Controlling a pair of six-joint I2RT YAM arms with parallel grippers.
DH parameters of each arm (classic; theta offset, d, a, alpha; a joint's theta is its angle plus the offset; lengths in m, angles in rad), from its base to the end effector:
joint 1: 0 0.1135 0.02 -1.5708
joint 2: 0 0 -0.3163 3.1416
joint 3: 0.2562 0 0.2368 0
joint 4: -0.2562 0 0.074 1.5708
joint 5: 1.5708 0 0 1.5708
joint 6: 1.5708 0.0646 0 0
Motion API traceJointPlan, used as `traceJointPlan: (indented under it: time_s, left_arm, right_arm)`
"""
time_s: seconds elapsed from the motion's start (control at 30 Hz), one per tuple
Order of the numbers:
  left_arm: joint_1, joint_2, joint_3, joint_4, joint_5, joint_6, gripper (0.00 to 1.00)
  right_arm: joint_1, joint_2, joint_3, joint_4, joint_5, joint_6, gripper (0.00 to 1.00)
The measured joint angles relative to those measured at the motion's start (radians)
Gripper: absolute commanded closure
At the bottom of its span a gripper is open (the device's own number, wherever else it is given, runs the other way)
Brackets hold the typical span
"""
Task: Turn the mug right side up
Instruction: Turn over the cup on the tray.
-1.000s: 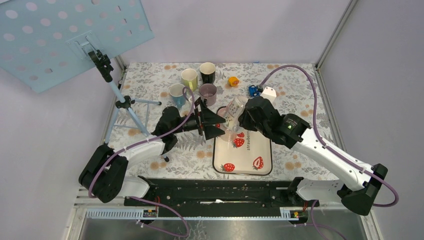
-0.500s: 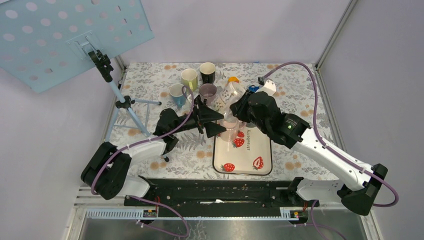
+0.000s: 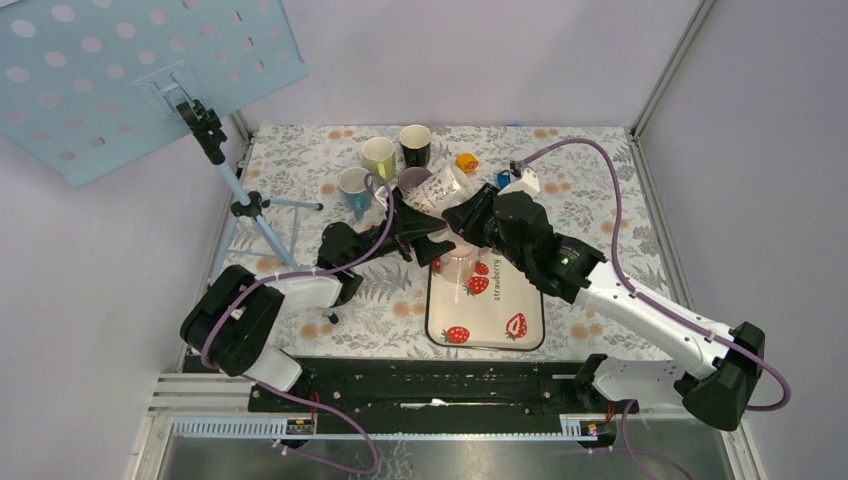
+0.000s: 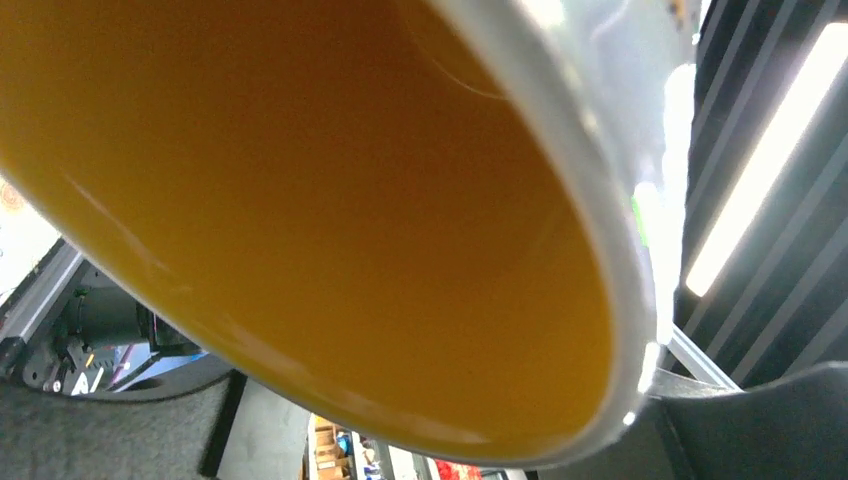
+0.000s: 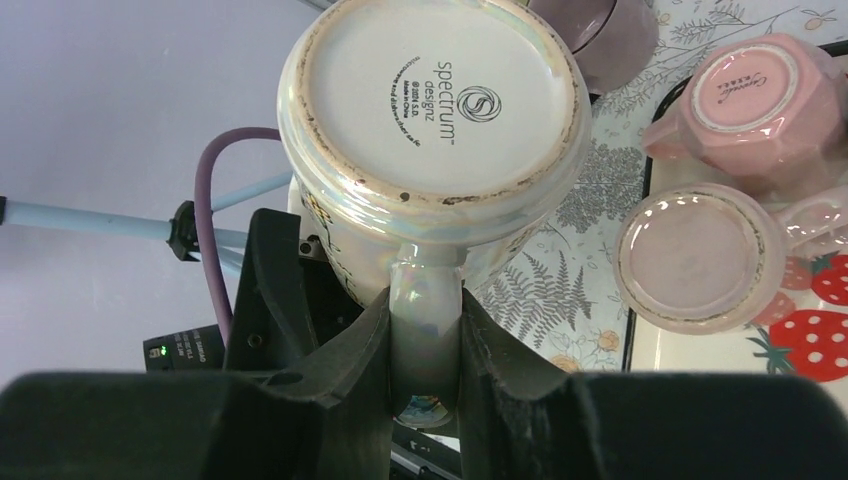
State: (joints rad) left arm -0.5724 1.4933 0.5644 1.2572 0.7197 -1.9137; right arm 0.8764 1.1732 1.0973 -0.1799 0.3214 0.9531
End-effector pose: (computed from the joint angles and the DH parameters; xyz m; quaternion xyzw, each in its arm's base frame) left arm 0.2264 -0.1965 0.3208 -0.1142 0.6047 -0.7865 0.0509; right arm 0.1829 0.1878 0.4134 0.1277 0.7770 0.4008 0.4683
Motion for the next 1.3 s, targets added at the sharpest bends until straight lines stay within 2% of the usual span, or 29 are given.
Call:
traceJointPlan:
  time_s: [0.27,0.37,0.87,1.3]
  left_arm:
    - [-0.002,0.011,-0.001,0.05,-0.029,-0.035,0.52]
    - [-0.002,0.011,-0.001,0.057,-0.04,-0.033,0.56]
    - [0.0,0.011,0.018,0.059,-0.065,-0.015,0.62]
    - [0.004,0.01,0.094,-0.044,-0.07,0.055,0.66]
  right_arm:
    - [0.0,-0.047,-0.084,0.126,0.003,0.04,1.0]
    - [0.0,-0.06,-0.108,0.163,0.007,0.054,1.0]
    - [-0.004,-0.11,-0.215,0.314,0.02,0.152,1.0]
    - [-0.007,-0.144,-0.263,0.379,0.029,0.192,1.0]
